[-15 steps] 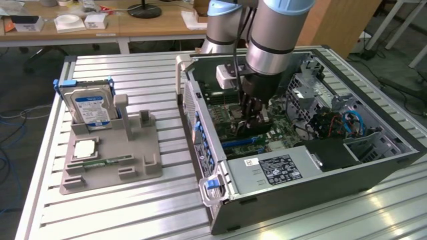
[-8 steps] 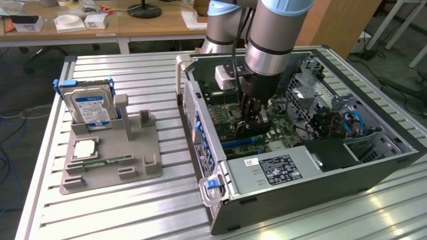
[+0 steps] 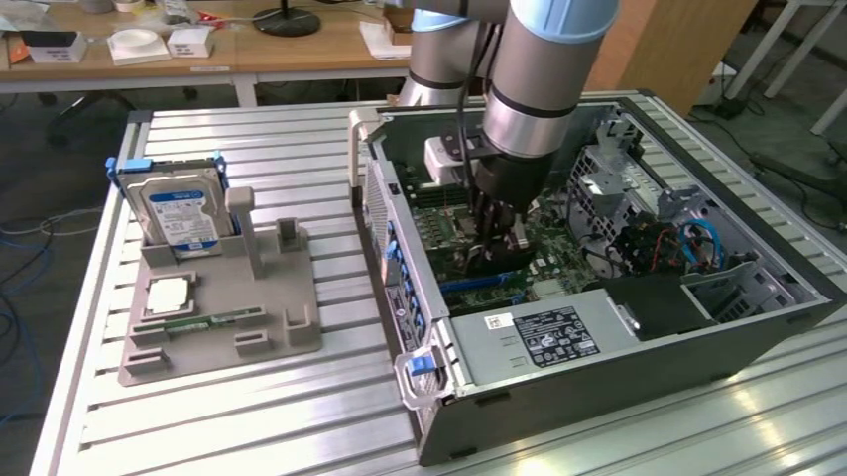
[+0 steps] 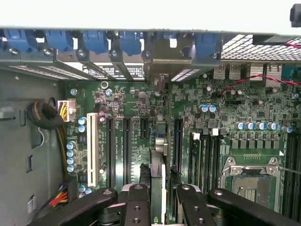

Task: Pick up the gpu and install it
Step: 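Insert the gpu into the slot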

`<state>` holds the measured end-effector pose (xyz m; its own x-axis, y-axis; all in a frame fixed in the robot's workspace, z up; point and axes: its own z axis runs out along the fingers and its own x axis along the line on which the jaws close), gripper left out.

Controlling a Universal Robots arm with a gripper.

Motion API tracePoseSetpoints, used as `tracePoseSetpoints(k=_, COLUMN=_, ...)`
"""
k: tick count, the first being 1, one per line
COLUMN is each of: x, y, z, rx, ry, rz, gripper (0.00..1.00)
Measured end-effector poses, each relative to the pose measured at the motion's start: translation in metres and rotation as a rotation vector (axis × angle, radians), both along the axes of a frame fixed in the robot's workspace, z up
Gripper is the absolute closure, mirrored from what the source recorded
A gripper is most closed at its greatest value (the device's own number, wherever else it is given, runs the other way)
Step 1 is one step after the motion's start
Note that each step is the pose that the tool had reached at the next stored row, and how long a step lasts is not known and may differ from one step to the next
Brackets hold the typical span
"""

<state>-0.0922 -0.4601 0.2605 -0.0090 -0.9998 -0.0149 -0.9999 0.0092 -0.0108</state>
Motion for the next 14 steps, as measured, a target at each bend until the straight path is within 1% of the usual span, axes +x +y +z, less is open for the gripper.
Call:
tracePoseSetpoints(k=8, x=-0.0012, y=0.0004, z=-0.0008, rx=0.0001, ry=-0.0001, rz=0.000, gripper=0.74)
tracePoseSetpoints(k=14, x=-0.0012, y=0.0004, z=-0.0045, rx=0.0002, ry=-0.0002, rz=0.000, gripper=0.74)
